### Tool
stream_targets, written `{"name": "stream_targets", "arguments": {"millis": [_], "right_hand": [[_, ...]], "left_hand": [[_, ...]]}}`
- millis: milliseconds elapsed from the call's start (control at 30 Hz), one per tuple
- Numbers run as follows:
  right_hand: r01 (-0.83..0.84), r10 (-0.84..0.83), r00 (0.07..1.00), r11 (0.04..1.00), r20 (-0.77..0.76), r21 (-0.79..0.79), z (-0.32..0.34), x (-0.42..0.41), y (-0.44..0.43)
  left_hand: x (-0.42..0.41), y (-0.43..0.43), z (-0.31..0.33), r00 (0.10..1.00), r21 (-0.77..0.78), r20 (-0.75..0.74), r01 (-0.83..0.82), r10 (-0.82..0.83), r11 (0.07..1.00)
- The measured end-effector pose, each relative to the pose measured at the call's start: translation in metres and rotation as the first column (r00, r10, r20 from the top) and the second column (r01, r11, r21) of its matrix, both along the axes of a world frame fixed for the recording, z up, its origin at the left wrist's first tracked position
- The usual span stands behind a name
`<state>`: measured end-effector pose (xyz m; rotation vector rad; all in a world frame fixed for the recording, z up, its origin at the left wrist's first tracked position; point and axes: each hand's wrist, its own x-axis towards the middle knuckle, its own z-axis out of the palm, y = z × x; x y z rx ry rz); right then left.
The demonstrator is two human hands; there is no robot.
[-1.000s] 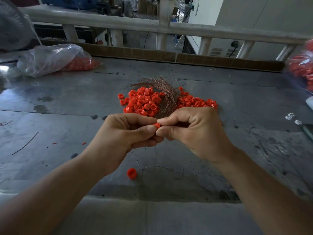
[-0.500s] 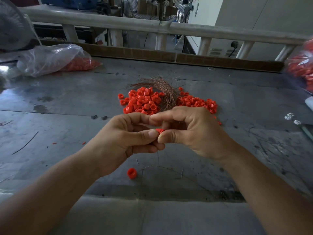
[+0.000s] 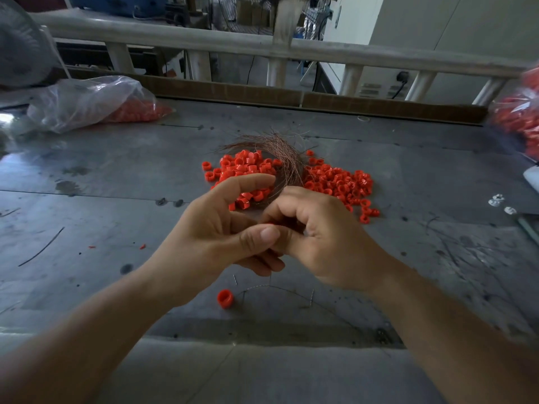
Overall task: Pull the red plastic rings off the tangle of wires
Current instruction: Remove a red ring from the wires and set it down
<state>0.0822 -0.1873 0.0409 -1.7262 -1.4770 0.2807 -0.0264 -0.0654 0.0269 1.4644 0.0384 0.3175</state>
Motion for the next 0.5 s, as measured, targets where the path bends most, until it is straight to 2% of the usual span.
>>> {"name": "stream_targets", "arguments": {"millis": [200,300,500], "right_hand": [[-0.001,-0.001,0.993,1.0,-0.116,-0.015,0.0013,-0.0044,-0.0013],[-0.065,0.05,0.977,0.996,-0.206,-0.067,0.0043,-0.0014,-0.002],[-0.158,0.14,0.853,0.987,-0.502,0.007,0.0041,0.0018,-0.0029]], "left_hand": [[-0.004,-0.0015,0.0034,1.0,-0.06,-0.004,0.025,-0.026,0.998],[-0.0036,-0.001,0.0047,0.997,-0.094,-0.049,0.058,-0.063,0.994],[-0.002,0.0025,0.0073,0.984,-0.232,-0.092,0.13,-0.155,0.964]]}}
